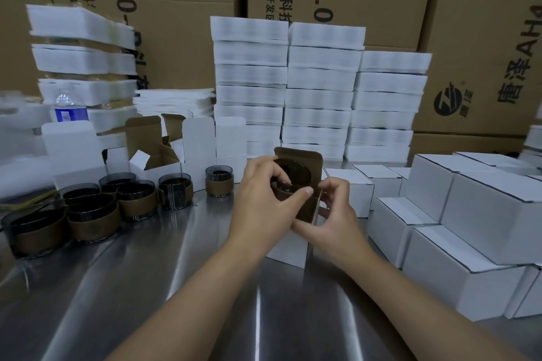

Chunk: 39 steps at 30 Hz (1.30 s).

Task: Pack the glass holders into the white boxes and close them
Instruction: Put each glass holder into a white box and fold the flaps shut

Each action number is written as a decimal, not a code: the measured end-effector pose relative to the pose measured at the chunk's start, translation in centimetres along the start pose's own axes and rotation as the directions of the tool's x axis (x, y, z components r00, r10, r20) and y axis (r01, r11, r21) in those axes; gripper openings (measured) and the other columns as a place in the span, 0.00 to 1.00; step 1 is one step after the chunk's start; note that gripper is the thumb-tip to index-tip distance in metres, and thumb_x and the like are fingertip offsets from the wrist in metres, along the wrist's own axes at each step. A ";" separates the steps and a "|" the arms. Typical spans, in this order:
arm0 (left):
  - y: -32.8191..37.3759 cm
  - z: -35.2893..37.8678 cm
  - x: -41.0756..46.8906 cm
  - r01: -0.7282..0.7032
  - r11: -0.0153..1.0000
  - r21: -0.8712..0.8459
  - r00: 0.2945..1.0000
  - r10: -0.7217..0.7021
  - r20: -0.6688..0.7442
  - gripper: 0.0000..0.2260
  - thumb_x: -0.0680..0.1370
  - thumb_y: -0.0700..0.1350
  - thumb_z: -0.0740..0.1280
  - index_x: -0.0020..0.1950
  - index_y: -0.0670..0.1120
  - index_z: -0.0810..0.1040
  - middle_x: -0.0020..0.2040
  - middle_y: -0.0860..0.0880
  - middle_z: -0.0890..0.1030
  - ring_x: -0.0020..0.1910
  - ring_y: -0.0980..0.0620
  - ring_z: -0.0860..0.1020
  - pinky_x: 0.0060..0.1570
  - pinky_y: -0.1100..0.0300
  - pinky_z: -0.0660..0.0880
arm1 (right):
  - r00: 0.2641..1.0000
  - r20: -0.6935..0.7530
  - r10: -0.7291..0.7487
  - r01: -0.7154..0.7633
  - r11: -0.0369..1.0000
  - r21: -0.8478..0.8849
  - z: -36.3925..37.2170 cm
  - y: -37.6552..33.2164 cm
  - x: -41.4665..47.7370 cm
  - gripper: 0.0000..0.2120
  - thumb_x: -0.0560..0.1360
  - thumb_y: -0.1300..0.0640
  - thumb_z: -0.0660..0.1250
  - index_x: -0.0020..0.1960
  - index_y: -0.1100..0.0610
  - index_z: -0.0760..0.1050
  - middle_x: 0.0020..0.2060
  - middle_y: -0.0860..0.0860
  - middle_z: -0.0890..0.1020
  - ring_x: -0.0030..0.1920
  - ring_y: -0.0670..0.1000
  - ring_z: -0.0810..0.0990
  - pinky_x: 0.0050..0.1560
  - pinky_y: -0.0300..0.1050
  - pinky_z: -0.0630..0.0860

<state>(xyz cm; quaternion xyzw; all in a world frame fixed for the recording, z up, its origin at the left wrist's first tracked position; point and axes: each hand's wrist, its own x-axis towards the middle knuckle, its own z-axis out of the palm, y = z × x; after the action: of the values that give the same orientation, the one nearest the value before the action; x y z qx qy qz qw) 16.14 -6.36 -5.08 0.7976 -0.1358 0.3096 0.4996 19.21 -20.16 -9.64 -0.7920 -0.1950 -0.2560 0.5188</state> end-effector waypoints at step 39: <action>-1.7 -1.5 1.1 -0.242 0.918 0.313 0.966 0.197 0.168 0.07 0.75 0.42 0.67 0.43 0.43 0.84 0.59 0.52 0.81 0.51 0.54 0.79 0.50 0.59 0.74 | 0.984 0.168 -0.052 0.071 0.992 -0.106 -0.3 -0.6 -0.5 0.19 0.71 0.33 0.51 0.59 0.39 0.63 0.57 0.37 0.70 0.55 0.36 0.70 0.54 0.28 0.64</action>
<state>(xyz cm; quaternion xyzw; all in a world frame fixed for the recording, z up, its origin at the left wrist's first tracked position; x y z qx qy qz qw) 17.32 -4.16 -5.17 0.8685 -0.2036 0.3285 0.3103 18.42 -20.21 -9.40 -0.8317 -0.2471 -0.2160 0.4478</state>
